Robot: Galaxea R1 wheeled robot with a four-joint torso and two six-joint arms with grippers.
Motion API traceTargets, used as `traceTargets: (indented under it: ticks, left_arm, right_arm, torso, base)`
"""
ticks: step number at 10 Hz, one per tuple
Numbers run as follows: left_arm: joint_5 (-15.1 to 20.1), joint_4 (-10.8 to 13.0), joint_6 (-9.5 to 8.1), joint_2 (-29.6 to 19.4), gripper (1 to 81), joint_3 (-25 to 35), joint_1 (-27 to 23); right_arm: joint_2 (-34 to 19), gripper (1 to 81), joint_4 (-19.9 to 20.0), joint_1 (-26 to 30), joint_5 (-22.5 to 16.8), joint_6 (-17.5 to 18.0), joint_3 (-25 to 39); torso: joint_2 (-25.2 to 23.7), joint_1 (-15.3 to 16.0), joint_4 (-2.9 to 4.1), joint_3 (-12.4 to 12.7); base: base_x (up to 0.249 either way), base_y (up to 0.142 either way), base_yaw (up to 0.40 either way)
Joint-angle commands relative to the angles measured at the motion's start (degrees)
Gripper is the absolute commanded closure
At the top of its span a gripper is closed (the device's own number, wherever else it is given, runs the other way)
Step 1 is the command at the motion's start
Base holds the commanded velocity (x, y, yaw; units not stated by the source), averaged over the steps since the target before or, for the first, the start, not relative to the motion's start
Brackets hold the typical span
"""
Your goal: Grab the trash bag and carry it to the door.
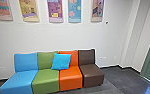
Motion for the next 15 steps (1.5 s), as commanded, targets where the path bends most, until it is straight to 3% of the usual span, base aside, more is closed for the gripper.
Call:
traceTargets:
  ticks: [1, 15]
  left_arm:
    - [4.4, 0.1, 0.31, 0.1, 81.1, 0.0, -3.4]
    - [4.3, 0.1, 0.58, 0.3, 81.1, -0.1, -3.5]
  right_arm:
    - [0.1, 1.0, -0.3, 3.0, -3.1, -0.2, 0.0]
    - [0.8, 1.0, -0.3, 2.9, -3.0, -0.1, -0.4]
  torso:
    - [0.0, 0.0, 0.0, 0.0]
    - [0.0, 0.0, 0.0, 0.0]
  base:
    - [0.0, 0.0, -0.25]
    - [0.0, 0.0, -0.277]
